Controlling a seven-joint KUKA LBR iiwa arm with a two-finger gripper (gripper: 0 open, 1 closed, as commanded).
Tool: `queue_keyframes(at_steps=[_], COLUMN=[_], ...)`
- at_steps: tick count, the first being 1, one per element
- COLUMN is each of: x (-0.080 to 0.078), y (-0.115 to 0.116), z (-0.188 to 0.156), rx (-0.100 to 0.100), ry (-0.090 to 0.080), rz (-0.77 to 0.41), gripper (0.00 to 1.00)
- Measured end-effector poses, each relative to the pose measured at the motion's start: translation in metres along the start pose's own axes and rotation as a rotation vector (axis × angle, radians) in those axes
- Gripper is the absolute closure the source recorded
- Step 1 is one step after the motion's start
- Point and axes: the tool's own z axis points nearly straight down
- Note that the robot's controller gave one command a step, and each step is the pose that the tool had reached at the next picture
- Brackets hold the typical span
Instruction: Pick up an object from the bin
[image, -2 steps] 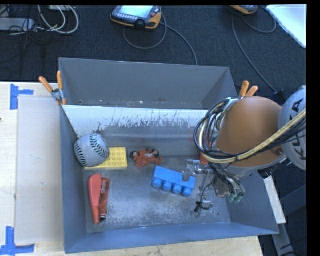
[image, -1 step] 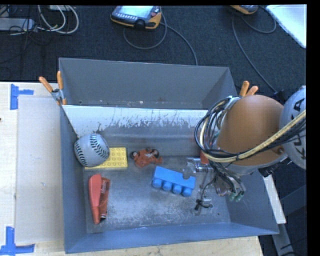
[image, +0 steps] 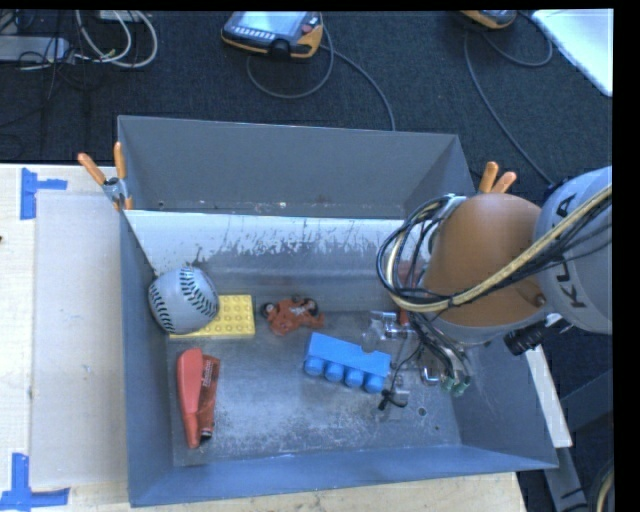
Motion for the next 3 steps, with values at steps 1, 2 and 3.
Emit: queue_keyframes(at_steps=[1,2,3], x=[-0.029,-0.042,-0.050], y=[-0.022,-0.015,-0.017], z=[0.023,0.037,0.073], rx=[0.001,0.001,-0.001], ry=[0.006,0.003,0.004], rz=[0.224,0.075,0.079], gripper=[0.00,0.00,0.00])
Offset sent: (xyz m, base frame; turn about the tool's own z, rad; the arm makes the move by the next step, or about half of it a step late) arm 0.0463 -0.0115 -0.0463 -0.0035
